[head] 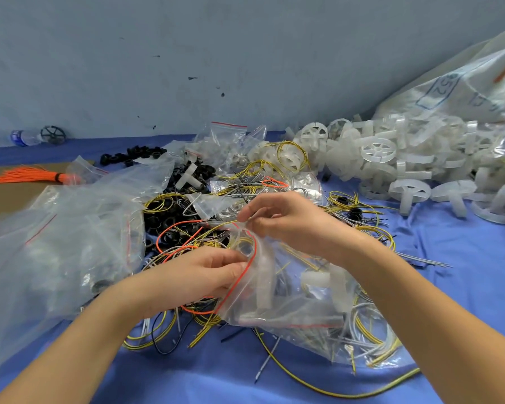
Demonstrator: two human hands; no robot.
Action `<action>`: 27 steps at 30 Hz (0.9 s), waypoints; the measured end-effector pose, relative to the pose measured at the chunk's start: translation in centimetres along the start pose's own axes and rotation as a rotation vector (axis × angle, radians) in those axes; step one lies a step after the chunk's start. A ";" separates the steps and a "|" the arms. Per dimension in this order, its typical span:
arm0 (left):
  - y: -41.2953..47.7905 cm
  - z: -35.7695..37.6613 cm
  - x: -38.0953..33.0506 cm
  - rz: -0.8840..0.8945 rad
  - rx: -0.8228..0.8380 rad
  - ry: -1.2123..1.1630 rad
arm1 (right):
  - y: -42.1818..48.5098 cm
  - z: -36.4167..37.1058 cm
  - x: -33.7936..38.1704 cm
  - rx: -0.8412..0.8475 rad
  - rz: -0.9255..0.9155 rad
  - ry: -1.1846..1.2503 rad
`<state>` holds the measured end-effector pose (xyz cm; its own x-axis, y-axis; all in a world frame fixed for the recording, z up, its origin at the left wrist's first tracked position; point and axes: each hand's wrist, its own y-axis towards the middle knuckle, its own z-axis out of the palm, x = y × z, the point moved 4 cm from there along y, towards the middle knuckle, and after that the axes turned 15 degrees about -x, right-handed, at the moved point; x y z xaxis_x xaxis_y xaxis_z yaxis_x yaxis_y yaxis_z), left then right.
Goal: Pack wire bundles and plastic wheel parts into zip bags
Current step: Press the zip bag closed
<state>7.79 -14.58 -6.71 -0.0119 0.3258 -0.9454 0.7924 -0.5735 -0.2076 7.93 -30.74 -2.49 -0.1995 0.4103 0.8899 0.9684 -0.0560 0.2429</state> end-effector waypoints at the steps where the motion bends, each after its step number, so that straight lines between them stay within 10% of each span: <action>1: 0.0 0.0 0.1 -0.023 -0.002 -0.008 | 0.0 0.1 0.1 0.002 -0.005 -0.003; 9: 0.0 -0.6 0.9 -0.161 0.016 -0.103 | -0.2 0.8 0.0 0.011 -0.037 -0.036; 19: -0.8 0.1 -1.6 0.223 -0.087 0.117 | 0.0 0.6 0.9 -0.021 -0.093 -0.059; 27: -0.6 1.4 -1.0 0.060 -0.009 0.059 | -0.2 0.7 0.8 -0.018 -0.123 -0.091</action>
<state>6.47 -15.56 -5.98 0.0712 0.3352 -0.9395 0.7960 -0.5867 -0.1490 7.66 -29.78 -2.08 -0.3015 0.4958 0.8144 0.9344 -0.0161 0.3557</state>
